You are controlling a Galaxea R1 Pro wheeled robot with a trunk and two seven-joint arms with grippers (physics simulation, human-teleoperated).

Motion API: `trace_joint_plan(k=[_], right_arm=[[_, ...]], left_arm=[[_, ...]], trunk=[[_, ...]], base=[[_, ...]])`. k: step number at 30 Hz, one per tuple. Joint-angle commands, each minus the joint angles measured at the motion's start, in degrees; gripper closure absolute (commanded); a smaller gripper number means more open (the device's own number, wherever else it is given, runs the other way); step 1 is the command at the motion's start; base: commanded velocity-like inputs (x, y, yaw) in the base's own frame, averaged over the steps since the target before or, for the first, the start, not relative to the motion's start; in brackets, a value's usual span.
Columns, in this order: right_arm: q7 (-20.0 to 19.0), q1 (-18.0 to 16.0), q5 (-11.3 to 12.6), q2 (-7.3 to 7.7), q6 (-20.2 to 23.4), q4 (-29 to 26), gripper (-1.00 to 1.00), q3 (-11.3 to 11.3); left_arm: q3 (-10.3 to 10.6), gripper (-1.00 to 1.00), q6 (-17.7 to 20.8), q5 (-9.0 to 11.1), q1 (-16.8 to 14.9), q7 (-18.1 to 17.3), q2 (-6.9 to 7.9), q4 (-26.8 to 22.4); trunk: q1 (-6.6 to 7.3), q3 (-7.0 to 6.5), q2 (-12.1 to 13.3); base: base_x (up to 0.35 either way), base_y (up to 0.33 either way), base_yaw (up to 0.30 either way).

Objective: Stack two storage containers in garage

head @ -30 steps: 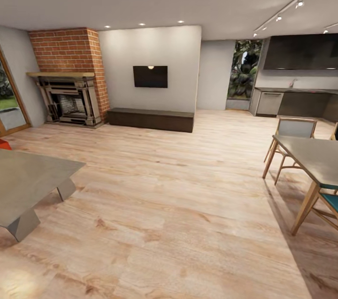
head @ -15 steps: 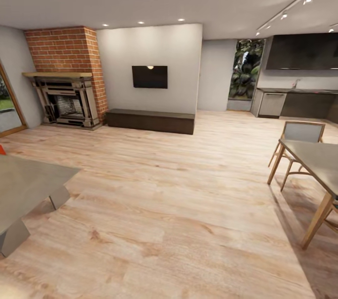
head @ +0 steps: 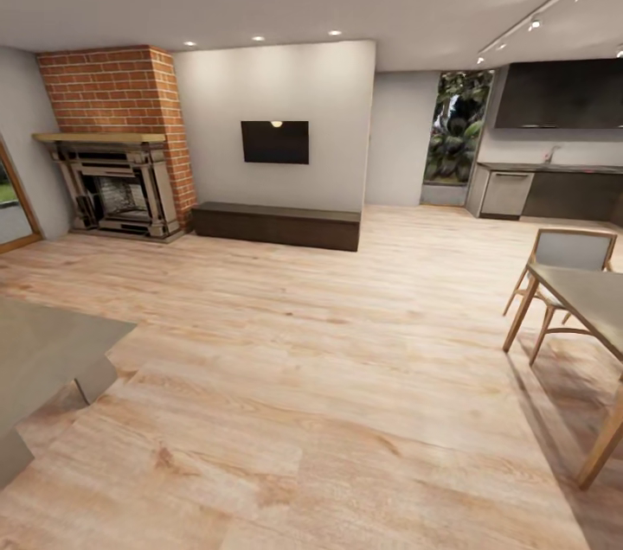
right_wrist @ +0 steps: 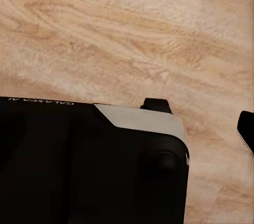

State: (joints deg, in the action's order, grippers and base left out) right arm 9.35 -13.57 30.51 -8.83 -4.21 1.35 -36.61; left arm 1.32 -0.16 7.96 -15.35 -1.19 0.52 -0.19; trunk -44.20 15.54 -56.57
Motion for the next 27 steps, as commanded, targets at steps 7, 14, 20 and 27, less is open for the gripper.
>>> trace_joint_plan(k=[7, 14, 20, 27], right_arm=[[0.1, -0.1, 0.6, -0.05, -0.3, 0.1, -1.0, -0.5], [0.1, -0.1, 0.6, -0.05, -0.3, 0.1, -1.0, -0.5], [0.1, -0.1, 0.6, -0.05, -0.3, 0.1, -1.0, -0.5], [0.1, -0.1, 0.6, -0.05, -0.3, 0.1, -1.0, -0.5]], left_arm=[[0.2, -1.0, 0.0, 0.6, 0.0, -0.1, 0.01, 0.0], [0.2, -1.0, 0.0, 0.6, 0.0, -0.1, 0.01, 0.0], [0.2, -1.0, 0.0, 0.5, 0.0, -0.1, 0.01, 0.0], [0.2, -1.0, -0.1, 0.5, 0.0, -0.2, 0.01, 0.0]], trunk=[[-0.04, 0.07, 0.0], [-0.04, 0.07, 0.0], [-0.04, 0.07, 0.0], [-0.04, 0.07, 0.0]], base=[[0.322, 0.0, 0.0], [0.322, 0.0, 0.0], [0.322, 0.0, 0.0], [0.322, 0.0, 0.0]])
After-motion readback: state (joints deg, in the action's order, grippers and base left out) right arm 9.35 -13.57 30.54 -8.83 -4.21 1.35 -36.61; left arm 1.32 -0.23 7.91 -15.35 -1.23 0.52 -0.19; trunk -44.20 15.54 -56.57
